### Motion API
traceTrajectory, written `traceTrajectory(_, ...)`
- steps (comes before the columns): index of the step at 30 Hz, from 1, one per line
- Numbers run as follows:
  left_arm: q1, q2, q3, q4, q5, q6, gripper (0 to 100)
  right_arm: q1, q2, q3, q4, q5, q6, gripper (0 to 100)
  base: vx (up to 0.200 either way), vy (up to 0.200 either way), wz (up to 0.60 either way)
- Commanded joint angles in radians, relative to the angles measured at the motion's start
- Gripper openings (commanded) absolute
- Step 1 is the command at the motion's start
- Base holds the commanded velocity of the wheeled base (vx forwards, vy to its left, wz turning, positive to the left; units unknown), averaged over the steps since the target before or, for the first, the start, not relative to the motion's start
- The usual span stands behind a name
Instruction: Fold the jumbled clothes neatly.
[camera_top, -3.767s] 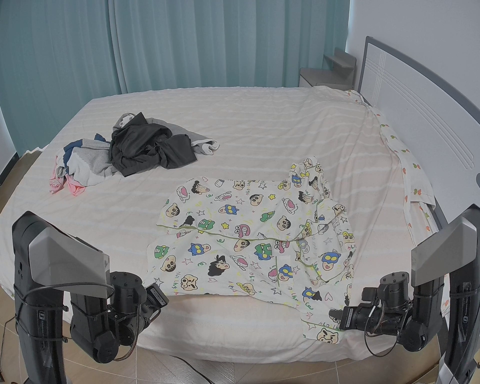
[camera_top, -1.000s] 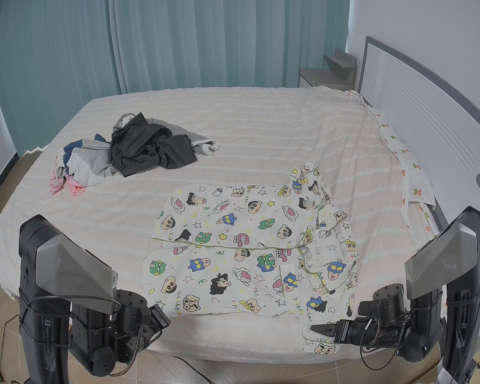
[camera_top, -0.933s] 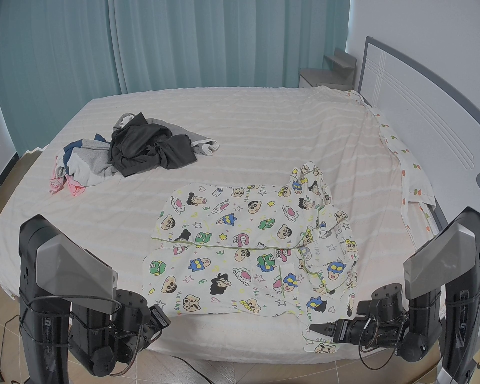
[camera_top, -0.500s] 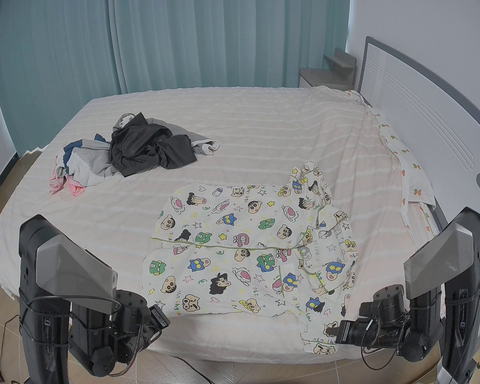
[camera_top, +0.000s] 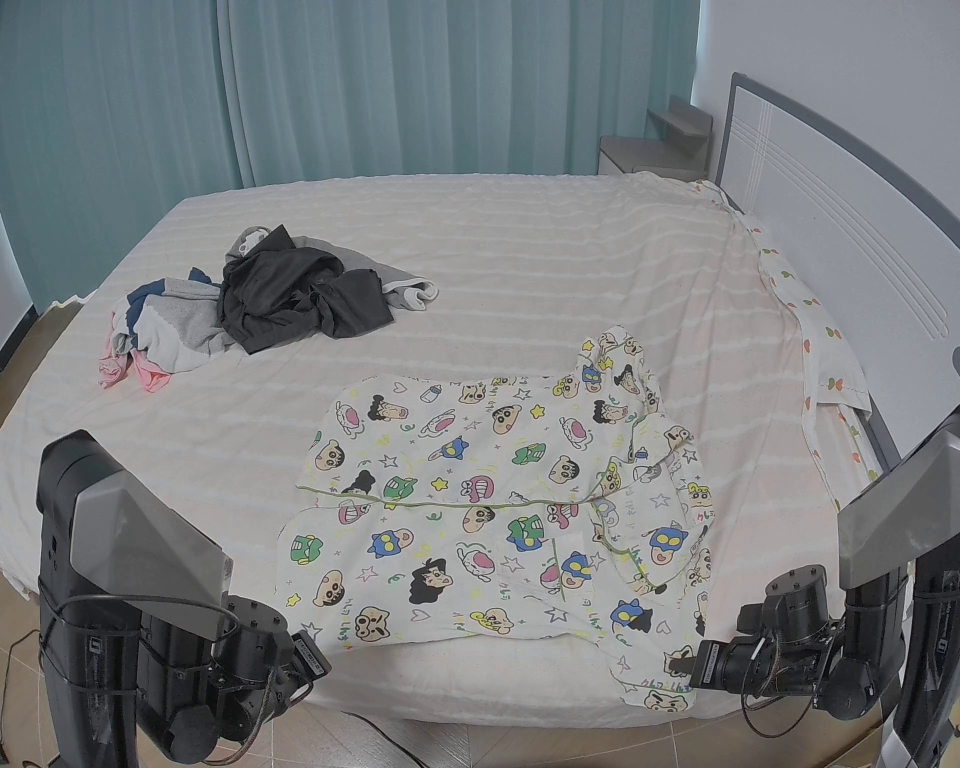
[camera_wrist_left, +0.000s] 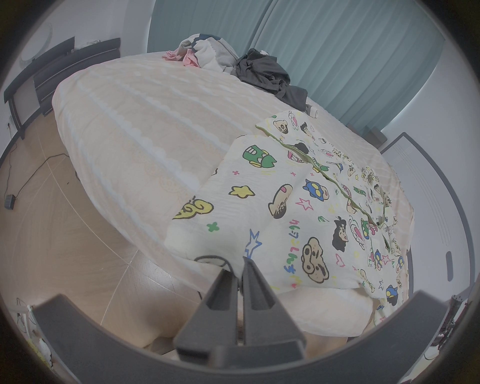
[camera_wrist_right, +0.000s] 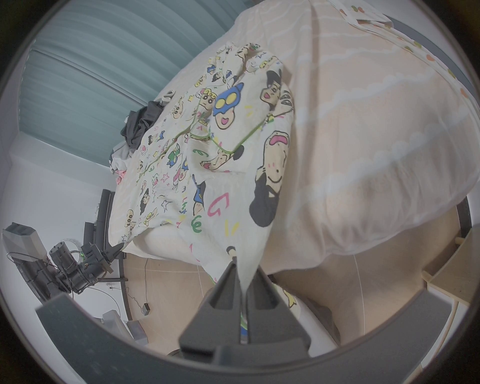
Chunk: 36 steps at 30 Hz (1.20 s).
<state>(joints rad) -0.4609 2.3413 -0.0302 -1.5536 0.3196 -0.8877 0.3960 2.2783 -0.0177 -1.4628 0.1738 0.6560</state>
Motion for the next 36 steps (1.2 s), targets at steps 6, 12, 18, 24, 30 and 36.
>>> traceTrajectory(6, -0.051, -0.002, 0.024, -0.017, -0.002, -0.045, 0, 0.006, -0.164, 0.018, 0.202, 0.006, 0.005, 0, 0.0, 0.0, 0.0)
traceTrajectory(12, -0.076, -0.003, 0.029, -0.017, -0.004, -0.06, 0, 0.024, -0.183, 0.018, 0.294, 0.007, 0.005, 0, 0.0, 0.0, 0.0)
traceTrajectory(18, -0.078, -0.003, 0.029, -0.017, -0.004, -0.102, 0, 0.035, -0.278, 0.018, 0.401, 0.01, 0.019, 0, 0.0, 0.0, 0.0)
traceTrajectory(24, -0.085, -0.005, 0.029, 0.01, -0.004, -0.112, 0, 0.053, -0.326, 0.018, 0.469, 0.023, 0.019, 0, 0.0, 0.0, 0.0)
traceTrajectory(30, -0.07, -0.031, 0.019, -0.017, 0.001, -0.106, 0, 0.046, -0.358, 0.018, 0.404, 0.024, 0.021, 0, 0.0, 0.0, 0.0)
traceTrajectory(36, -0.004, -0.102, -0.066, -0.017, -0.005, -0.076, 0, 0.012, -0.372, 0.01, 0.302, 0.019, 0.014, 0, 0.0, 0.0, 0.0)
